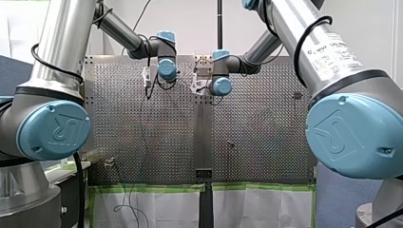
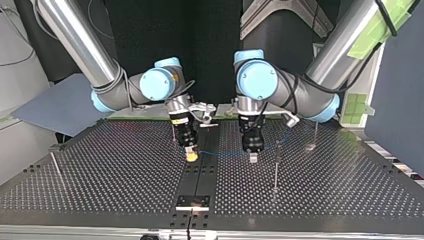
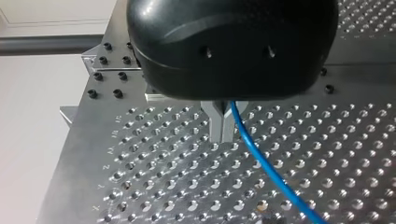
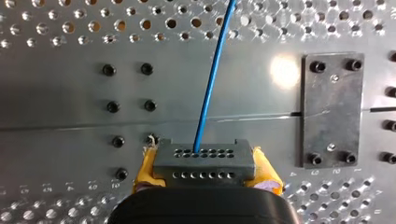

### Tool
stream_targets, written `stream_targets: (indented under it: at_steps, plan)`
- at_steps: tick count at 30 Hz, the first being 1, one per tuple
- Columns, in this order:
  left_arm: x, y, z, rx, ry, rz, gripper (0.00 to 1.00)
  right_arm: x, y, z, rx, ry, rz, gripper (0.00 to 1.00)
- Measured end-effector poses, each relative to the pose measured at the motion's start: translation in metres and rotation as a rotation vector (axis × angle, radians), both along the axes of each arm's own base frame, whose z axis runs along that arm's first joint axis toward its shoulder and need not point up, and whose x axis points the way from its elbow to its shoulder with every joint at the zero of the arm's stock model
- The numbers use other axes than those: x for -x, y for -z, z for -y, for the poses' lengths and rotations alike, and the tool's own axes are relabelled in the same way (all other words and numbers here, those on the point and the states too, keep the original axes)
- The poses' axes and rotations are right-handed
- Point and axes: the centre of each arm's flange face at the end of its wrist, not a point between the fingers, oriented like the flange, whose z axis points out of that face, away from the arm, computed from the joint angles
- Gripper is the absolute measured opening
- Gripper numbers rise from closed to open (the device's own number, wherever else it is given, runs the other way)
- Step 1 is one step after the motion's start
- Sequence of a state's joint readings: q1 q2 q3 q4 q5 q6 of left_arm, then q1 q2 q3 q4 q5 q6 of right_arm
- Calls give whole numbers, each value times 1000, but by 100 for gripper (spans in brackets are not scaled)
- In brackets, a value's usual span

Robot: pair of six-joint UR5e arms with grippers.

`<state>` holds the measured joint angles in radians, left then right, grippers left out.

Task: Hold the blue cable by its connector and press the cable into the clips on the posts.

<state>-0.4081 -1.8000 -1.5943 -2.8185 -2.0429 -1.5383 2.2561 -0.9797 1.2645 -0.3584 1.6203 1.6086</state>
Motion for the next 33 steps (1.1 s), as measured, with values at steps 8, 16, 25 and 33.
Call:
stream_targets:
  at_steps: [8,16,25,33]
  plan:
    - [-2,28,13,-11,19,-51,1,10,11,0,-51,21,-37,0]
    - [-3,64,32,-18,46,-101,1,22,35,-4,-88,49,-75,0]
    - [-1,100,43,-17,63,-131,1,43,63,-2,-122,89,-109,0]
    - [4,136,58,-37,88,-168,1,55,84,-3,-140,101,-141,0]
